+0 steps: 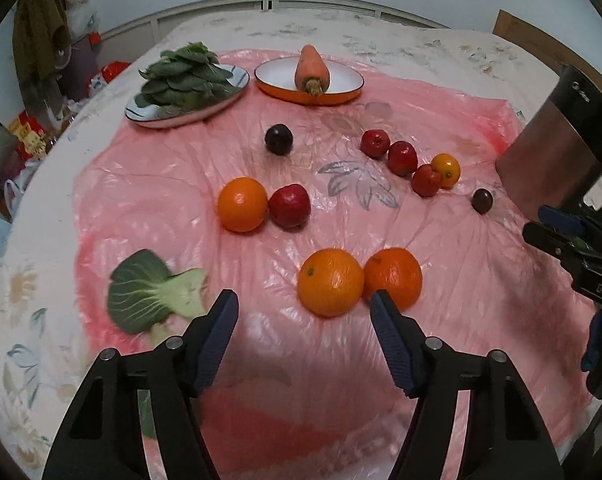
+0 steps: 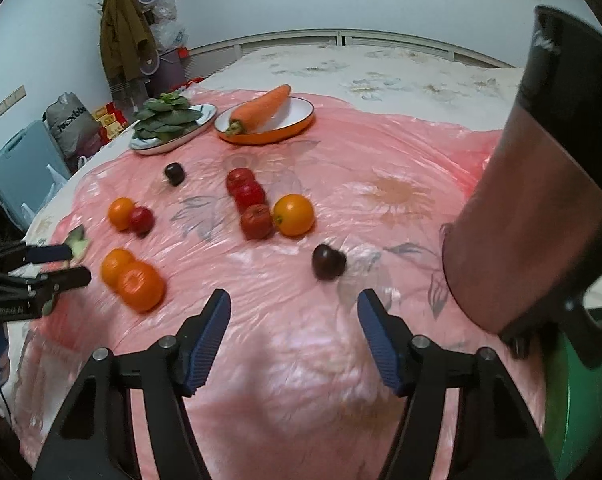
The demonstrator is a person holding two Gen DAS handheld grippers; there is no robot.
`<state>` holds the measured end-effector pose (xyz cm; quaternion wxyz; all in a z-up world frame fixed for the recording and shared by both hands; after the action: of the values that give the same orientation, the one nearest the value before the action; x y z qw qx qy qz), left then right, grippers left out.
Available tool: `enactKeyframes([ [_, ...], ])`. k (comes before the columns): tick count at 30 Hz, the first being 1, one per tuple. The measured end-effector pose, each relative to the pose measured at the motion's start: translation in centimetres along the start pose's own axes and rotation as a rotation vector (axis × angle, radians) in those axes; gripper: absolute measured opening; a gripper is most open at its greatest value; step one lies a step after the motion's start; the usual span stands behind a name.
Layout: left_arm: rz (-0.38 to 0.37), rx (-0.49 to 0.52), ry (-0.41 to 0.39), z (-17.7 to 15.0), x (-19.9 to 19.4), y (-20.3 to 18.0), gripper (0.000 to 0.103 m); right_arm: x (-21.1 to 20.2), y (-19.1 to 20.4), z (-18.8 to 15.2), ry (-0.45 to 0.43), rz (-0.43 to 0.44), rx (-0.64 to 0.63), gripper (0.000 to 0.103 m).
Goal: Organize fruits
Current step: 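Grasp the orange with the left tool while the right tool grasps the dark plum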
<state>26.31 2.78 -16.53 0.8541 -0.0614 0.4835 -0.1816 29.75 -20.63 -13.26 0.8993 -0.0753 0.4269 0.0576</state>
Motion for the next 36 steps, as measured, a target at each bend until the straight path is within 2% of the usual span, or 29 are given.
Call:
enactKeyframes([
  [7, -0.015, -0.115, 0.022, 1.0, 2.4, 0.9, 0.057, 3.1, -0.2, 1.9, 0.003, -0.009, 0.031, 0.096],
  [11, -0.021, -0.162, 0.029, 1.2, 3.2, 1.1, 0.057, 5.0, -0.4, 2.2, 0.019, -0.023, 0.038, 0.087],
  [15, -0.025, -0.196, 0.026, 1.2, 3.4, 1.3, 0.057, 6.7, -0.2, 2.1, 0.045, -0.034, 0.021, 0.056],
  [17, -0.030, -0.213, 0.021, 1.1, 3.4, 1.3, 0.057, 7.3, -0.1, 1.9, 0.053, -0.038, 0.006, 0.052],
  [24, -0.051, -0.285, -0.007, 1.5, 4.1, 1.7, 0.057, 8.1, -0.1, 1.2, 0.069, -0.036, 0.004, 0.051],
  [29, -0.116, -0.382, -0.017, 1.0, 4.7, 2.1, 0.058, 8.4, -0.1, 0.9, 0.072, -0.025, 0.009, 0.051],
  [34, -0.127, -0.417, -0.037, 0.7, 4.7, 2.0, 0.058, 8.5, -0.1, 0.8, 0.070, -0.020, 0.012, 0.047],
  [36, -0.135, -0.403, -0.046, 0.8, 4.7, 1.6, 0.047, 8.5, -0.1, 0.9, 0.068, -0.019, 0.016, 0.038],
])
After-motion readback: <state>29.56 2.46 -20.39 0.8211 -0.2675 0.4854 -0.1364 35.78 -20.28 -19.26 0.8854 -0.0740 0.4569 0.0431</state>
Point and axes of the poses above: each gripper's, at about its wrist camera, not at the fingertips, and x roughly the way its jaws point, y to its left, z to its top, the point moved 8 cm from there along x, roughly the way its jaws point, and after that the axes turned 14 degrees about -z, right-handed, at the moved point
